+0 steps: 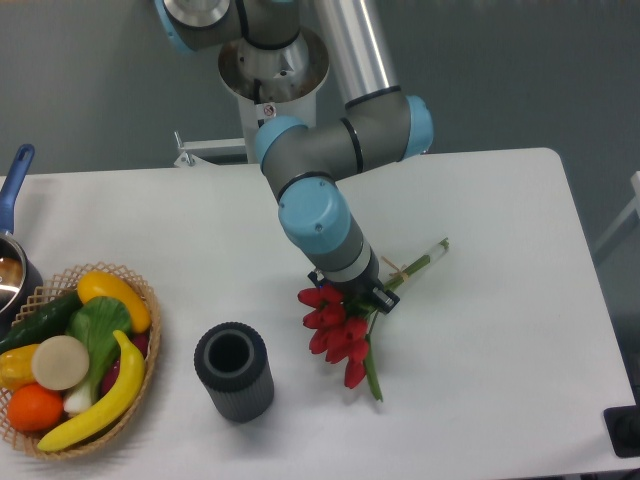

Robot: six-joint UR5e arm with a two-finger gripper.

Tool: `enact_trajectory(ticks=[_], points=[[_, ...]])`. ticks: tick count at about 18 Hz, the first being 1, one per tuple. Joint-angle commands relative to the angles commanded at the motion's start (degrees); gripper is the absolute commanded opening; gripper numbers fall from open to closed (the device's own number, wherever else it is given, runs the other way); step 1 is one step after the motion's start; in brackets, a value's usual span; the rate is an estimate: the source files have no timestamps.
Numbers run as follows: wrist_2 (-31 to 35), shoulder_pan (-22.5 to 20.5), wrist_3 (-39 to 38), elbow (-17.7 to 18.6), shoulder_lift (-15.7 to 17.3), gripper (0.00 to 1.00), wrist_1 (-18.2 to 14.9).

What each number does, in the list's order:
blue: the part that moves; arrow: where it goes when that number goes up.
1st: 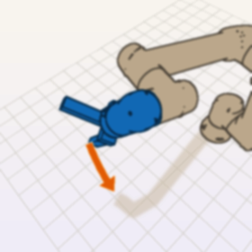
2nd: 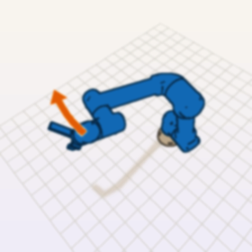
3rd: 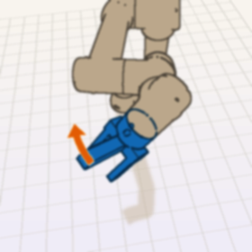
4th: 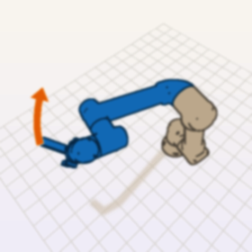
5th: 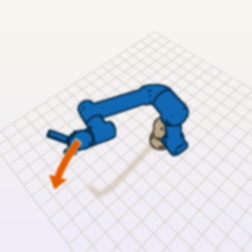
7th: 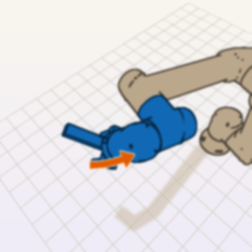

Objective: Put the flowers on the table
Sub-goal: 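Lower the tulips flat onto the table beside the grey vase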

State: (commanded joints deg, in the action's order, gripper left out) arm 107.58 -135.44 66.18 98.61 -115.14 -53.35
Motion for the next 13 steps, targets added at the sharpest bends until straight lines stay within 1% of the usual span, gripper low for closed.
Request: enact_trajectory(ticks=[1, 2, 3, 4, 5, 6, 7, 10, 12, 13], points=[[0.0, 0.0, 0.0, -0.1, -0.3, 0.49, 0.0], [-0.1, 0.0, 0.1, -0.3, -0.4, 0.51, 0.0], [-0.1, 0.0, 0.1, -0.5, -0.4, 0.59, 0.0], [-0.3, 0.0, 0.3, -0.7, -0.4, 0.8, 0.0], [-0.6, 0.0, 0.5, -0.9, -0.4, 0.95, 0.2], [-0.9, 0.0, 0.5, -1.0, -0.2, 0.99, 0.2], [-1.1, 0.0, 0.5, -1.0, 0.1, 1.0, 0.2], [-3.4, -0.3, 0.5, -0.8, 1.2, 1.0, 0.4], [-5.2, -1.1, 0.8, -0.9, 2.8, 1.0, 0.4], [-6.4, -2.4, 1.1, -0.9, 5.0, 1.0, 0.0]])
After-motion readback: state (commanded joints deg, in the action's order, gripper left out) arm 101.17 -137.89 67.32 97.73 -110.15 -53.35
